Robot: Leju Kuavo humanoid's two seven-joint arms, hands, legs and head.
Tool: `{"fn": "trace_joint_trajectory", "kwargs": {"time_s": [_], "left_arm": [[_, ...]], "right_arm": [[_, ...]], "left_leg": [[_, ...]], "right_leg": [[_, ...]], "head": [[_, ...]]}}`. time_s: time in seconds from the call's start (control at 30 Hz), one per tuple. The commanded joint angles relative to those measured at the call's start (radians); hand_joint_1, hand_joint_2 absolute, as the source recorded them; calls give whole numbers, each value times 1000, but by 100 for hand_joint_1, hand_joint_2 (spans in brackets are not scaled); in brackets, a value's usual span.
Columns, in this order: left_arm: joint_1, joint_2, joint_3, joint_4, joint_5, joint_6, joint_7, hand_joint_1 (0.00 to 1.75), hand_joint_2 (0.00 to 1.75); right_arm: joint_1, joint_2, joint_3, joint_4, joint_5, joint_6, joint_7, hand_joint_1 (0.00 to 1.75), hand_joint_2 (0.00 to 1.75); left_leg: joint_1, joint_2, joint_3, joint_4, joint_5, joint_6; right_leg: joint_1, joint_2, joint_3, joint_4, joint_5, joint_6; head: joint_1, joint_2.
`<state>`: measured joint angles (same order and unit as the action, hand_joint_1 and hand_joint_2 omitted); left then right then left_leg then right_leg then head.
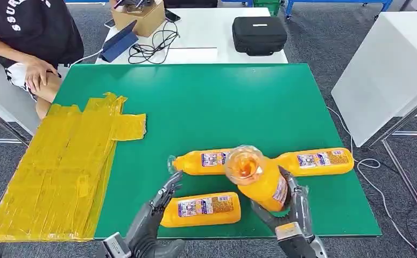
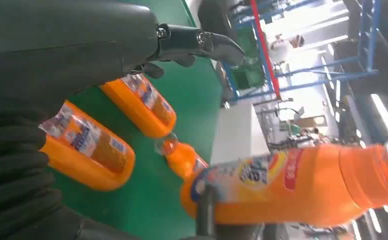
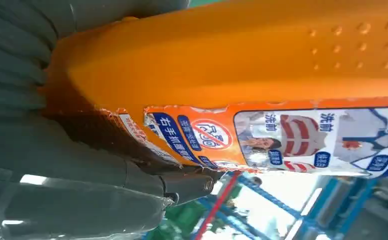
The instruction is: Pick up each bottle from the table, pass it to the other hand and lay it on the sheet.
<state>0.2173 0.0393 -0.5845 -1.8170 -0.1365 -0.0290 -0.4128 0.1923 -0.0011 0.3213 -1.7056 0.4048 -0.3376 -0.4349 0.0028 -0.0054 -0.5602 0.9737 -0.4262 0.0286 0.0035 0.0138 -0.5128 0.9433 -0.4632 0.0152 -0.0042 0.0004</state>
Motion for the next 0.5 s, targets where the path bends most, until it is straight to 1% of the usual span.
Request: {"fn": "trace_joint_trajectory", "kwargs": {"time_s": [0.03, 0.07, 0.1, 0.13, 0.33, 0.4, 0.5], "left_arm": [[-70, 48, -91, -2, 8, -19, 1, 0, 175], [-70, 48, -91, -2, 8, -19, 1, 0, 175], [-70, 48, -91, -2, 8, -19, 1, 0, 175], [-70, 48, -91, -2, 8, -19, 1, 0, 175], [-69, 50, -89, 0, 8, -19, 1, 0, 175], [-75, 44, -91, -1, 8, -22, 1, 0, 175], [-111, 32, -90, 25, 30, -30, 2, 0, 175]], "right_arm": [[-71, 9, 139, 69, 31, -31, 6, 175, 175], [-71, 9, 139, 69, 31, -31, 6, 175, 175], [-71, 9, 139, 69, 31, -31, 6, 175, 175], [-71, 9, 139, 69, 31, -31, 6, 175, 175], [-72, 6, 137, 68, 32, -31, 6, 175, 175], [-91, 10, 165, 86, 30, -21, 1, 175, 175], [-120, 23, 250, 168, 33, -3, -7, 175, 175]], "left_leg": [[1, 1, 1, 0, -1, -1], [0, 0, 1, -1, 0, -1], [1, 1, 3, 0, -2, -2], [0, 1, 2, -1, -1, -1], [0, 1, 1, -1, -1, -1], [1, 1, 2, -1, -1, -1], [1, 2, 2, -1, -1, -1]], "right_leg": [[1, 0, 1, -1, 0, 0], [0, 0, 1, -1, 0, 0], [1, -1, 4, -1, -1, 1], [0, 0, 2, -1, 0, 1], [0, 0, 2, -1, 0, 1], [0, 0, 3, -1, -1, 1], [0, 1, 2, -1, 0, 1]], "head": [[0, 0], [0, 0], [0, 0], [0, 0], [0, 0], [0, 0], [0, 0]]}}
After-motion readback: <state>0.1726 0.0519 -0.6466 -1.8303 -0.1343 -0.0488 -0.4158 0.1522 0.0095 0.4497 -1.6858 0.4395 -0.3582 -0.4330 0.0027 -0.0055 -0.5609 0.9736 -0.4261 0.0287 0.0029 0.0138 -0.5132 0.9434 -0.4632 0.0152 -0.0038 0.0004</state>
